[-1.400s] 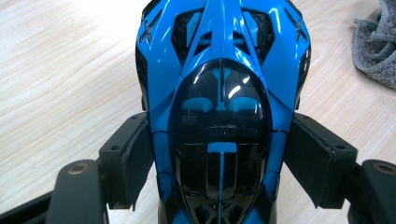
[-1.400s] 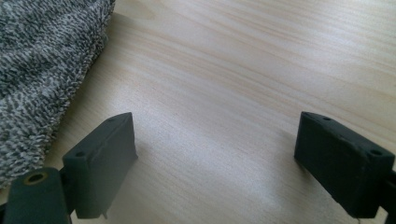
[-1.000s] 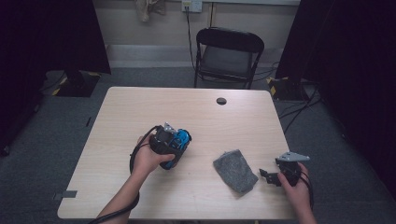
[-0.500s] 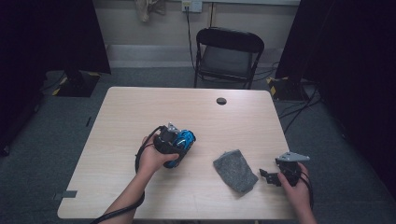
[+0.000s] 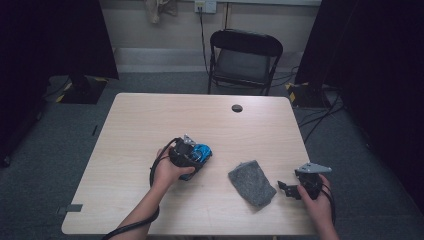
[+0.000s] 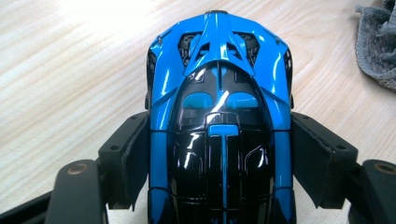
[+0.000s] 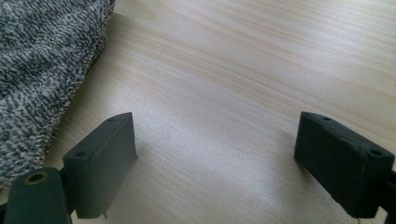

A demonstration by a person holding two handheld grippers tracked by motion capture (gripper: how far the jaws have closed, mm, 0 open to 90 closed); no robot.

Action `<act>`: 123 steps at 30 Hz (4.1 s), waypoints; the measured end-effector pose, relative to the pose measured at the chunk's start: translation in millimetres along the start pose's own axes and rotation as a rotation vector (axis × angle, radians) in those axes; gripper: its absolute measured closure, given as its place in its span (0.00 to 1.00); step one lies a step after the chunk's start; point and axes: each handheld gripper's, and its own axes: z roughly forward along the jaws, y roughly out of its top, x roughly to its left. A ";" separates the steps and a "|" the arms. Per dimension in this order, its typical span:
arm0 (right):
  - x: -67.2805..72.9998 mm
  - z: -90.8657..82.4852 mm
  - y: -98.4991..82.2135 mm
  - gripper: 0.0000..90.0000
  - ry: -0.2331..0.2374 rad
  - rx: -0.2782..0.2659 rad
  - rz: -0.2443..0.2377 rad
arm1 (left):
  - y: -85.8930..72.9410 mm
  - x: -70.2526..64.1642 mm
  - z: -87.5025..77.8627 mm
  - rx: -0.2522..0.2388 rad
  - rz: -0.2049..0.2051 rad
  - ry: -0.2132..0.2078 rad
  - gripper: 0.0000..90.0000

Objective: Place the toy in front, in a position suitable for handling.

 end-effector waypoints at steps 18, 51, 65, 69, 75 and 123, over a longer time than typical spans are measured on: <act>-0.1 0.0 0.0 0.13 0.001 0.000 -0.002 | 1.1 -4.0 11.0 0.017 0.032 0.020 0.30; 0.0 0.1 0.0 0.13 0.004 -0.001 -0.005 | -4.4 -1.3 16.4 0.000 0.029 0.001 0.28; 0.0 0.1 0.0 0.13 0.004 -0.001 -0.005 | 1.8 0.1 3.6 -0.012 0.023 0.018 0.19; 0.0 0.1 0.0 0.13 0.004 -0.001 -0.005 | 1.9 2.1 -5.8 -0.001 0.016 0.007 0.18; 0.4 -0.1 -0.2 0.13 0.004 -0.002 -0.004 | -1.9 7.3 -26.3 0.005 0.026 -0.004 0.18; 117.4 35.8 58.9 0.42 0.104 0.122 -0.202 | -55.1 3.7 -42.2 -0.056 0.057 -0.057 0.18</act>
